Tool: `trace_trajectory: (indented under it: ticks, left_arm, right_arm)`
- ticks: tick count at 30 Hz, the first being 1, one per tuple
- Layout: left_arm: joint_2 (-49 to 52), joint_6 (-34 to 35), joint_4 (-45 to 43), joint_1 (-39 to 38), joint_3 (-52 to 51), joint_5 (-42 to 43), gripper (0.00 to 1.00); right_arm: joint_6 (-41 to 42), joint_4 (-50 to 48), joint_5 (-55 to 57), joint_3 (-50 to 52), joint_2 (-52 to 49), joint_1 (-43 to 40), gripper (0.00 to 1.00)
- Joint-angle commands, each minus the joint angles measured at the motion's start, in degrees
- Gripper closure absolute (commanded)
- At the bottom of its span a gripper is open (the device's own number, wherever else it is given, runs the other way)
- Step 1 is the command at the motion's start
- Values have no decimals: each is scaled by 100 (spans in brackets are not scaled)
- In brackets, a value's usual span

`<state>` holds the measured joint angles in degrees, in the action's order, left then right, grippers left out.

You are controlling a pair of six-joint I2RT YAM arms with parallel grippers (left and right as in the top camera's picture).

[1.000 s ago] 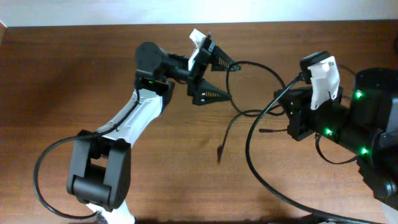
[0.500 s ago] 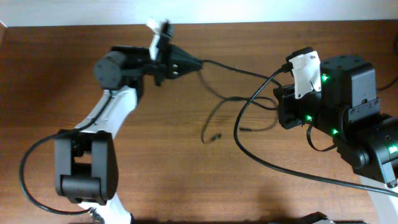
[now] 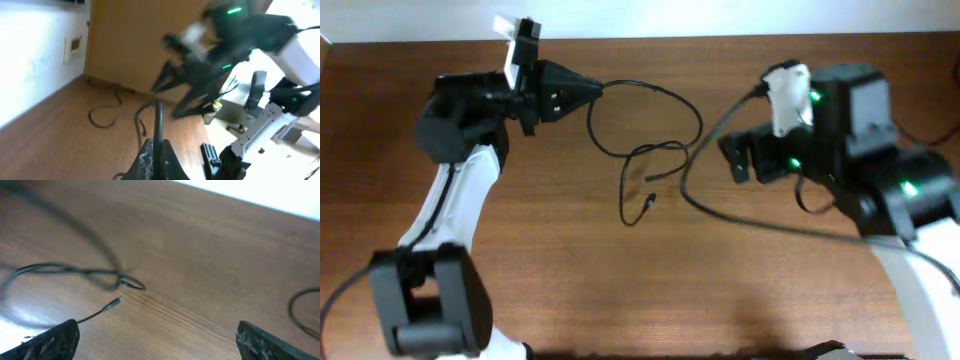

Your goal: Untangle cables

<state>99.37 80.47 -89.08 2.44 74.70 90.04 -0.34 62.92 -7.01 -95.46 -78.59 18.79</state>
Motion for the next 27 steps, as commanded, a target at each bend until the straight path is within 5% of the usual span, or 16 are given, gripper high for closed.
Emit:
trace_trajectory:
  ticks: [1, 6, 7, 8, 9, 11, 18, 22, 27]
  left_arm:
    - [-658, 50, -179, 17, 42, 7, 100]
    - [-876, 50, -179, 22, 42, 7, 100]
    - [-876, 50, -179, 22, 42, 7, 100]
    - [-876, 48, -179, 22, 42, 7, 100]
    - [-876, 48, -179, 22, 42, 7, 100]
    - [-876, 35, -179, 22, 42, 7, 100]
    - [-90, -1091, 173, 164, 42, 9, 100]
    - [313, -1255, 173, 293, 35, 9, 100]
    - [1786, -2750, 177, -527, 35, -144, 100]
  right_arm:
    - [26, -308, -212, -55, -444, 116, 0]
    - [-48, -940, -404, -55, -581, 616, 5]
    - [-48, -964, -402, -50, -581, 761, 29]
    - [-48, -966, -396, -24, -603, 883, 42]
    - [-46, -964, -393, 26, -708, 940, 78]
    - [-46, -975, -369, 173, -1106, 933, 96]
    - [-260, -1523, 1331, 188, -1856, 396, 96]
    - [-393, -1537, 304, 186, -1853, -807, 96]
    - [-393, -1532, -295, -39, -1847, -815, 96]
